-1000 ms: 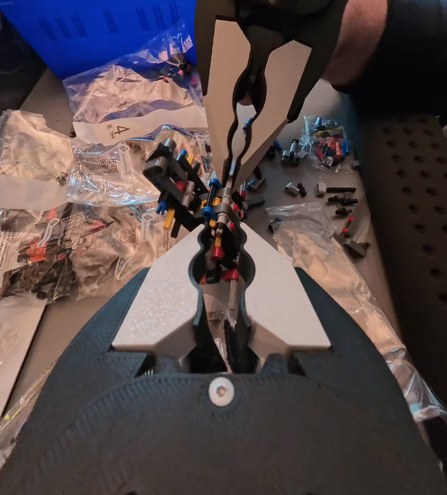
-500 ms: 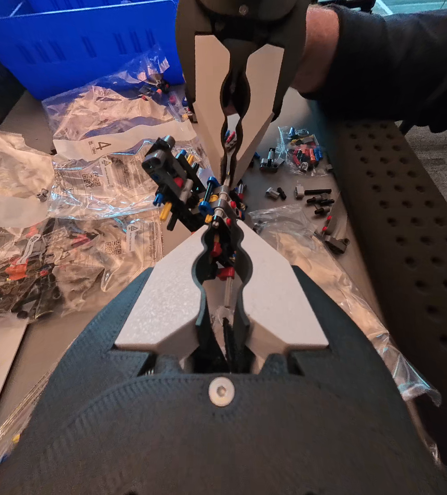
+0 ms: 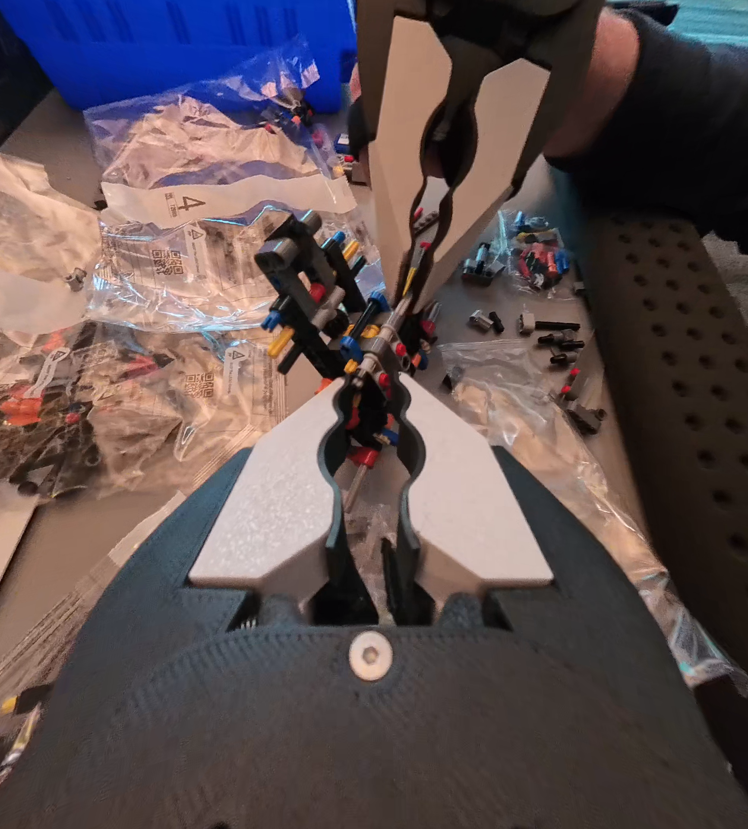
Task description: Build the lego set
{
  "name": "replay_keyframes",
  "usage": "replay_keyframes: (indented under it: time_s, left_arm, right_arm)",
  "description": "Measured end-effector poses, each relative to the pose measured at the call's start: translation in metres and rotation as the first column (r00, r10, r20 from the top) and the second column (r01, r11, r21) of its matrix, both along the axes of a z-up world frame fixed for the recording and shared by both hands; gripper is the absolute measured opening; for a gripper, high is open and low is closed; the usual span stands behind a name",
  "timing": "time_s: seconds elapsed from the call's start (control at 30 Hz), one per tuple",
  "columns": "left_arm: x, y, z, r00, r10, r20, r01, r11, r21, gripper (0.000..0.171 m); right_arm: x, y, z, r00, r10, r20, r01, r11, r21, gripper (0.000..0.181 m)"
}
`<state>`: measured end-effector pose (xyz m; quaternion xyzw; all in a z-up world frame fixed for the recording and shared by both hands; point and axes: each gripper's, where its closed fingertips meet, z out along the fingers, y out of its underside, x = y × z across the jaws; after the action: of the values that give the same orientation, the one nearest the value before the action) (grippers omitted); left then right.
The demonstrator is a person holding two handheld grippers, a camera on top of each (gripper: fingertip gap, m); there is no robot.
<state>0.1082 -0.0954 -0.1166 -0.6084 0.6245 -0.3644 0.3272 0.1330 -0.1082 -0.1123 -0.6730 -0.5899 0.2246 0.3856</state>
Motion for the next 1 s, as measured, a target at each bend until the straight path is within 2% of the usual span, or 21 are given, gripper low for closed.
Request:
replay_keyframes:
  time_s: [0.13, 0.3, 0.4, 0.6, 0.73, 0.83, 1.0]
  left_arm:
    - [0.002, 0.002, -0.005, 1.000, 0.012, -0.026, -0.011, 1.000, 0.008, 0.028]
    - [0.002, 0.003, -0.004, 1.000, 0.009, -0.022, -0.008, 1.000, 0.021, 0.017]
    - [0.001, 0.002, -0.003, 1.000, -0.004, -0.018, 0.005, 1.000, 0.029, 0.016]
    - [0.000, 0.002, -0.002, 1.000, -0.009, -0.023, 0.011, 0.998, 0.059, 0.016]
    - [0.006, -0.003, 0.002, 0.999, -0.021, -0.030, 0.025, 0.992, 0.126, 0.016]
    - [0.011, -0.004, 0.003, 0.998, -0.009, -0.057, 0.020, 0.979, 0.204, 0.016]
    - [0.014, -0.005, 0.006, 0.999, 0.002, -0.052, 0.009, 0.975, 0.222, 0.014]
  right_arm:
    - [-0.002, 0.001, -0.003, 1.000, -0.003, 0.016, 0.003, 1.000, 0.003, 0.001]
    - [-0.003, -0.001, 0.006, 1.000, 0.017, -0.013, -0.016, 0.999, 0.046, 0.008]
    - [0.003, 0.001, 0.011, 0.999, 0.012, -0.031, -0.010, 0.998, 0.068, 0.015]
    - [-0.001, 0.000, 0.012, 0.999, 0.012, -0.042, -0.010, 0.998, 0.056, 0.019]
    - [-0.002, 0.003, 0.016, 0.998, -0.024, -0.066, 0.025, 0.999, 0.024, 0.012]
    - [-0.001, 0.008, 0.010, 0.998, -0.063, -0.024, 0.064, 0.997, 0.031, 0.002]
    - [-0.001, 0.014, 0.000, 0.992, -0.113, 0.057, 0.110, 0.992, 0.059, 0.006]
